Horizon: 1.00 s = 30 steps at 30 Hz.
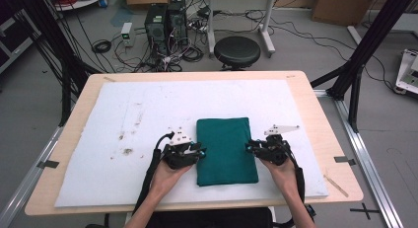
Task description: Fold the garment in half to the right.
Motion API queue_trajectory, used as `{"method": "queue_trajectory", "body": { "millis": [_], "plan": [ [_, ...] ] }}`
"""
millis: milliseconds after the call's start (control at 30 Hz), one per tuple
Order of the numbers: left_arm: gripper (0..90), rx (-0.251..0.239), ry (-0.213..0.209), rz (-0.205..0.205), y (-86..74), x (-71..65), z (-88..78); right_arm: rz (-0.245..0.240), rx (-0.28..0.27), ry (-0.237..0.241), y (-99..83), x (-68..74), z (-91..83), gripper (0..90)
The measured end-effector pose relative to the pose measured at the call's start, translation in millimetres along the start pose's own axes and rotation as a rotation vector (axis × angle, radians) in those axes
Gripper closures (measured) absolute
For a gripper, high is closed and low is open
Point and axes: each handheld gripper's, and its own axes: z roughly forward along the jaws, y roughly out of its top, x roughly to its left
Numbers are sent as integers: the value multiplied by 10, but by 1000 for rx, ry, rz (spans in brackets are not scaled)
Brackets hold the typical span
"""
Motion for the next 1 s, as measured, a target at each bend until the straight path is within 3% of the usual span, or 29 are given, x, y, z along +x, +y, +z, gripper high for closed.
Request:
{"method": "queue_trajectory", "body": {
  "millis": [133,300,367,433,567,667,800,1000],
  "plan": [
    [628,54,-42,55,-92,-154,-23,-47,22,36,-137,205,-36,716],
    [605,122,-29,106,-208,-226,17,-67,77,12,-365,292,-59,717],
    [586,116,-23,116,-187,-219,-18,-74,78,6,-390,292,-83,686],
    [567,79,-2,112,-142,-183,-119,-58,61,3,-371,278,-133,607],
    [484,0,78,67,-58,12,-399,-6,-19,-45,-287,191,-243,360],
    [422,-36,130,34,-40,233,-594,21,-90,-87,-232,104,-324,271],
    [345,-30,172,5,-81,558,-818,34,-153,-143,-169,-13,-400,211],
    [268,-88,266,-36,-176,823,-1138,84,-244,-214,-68,-161,-512,207]
  ]
}}
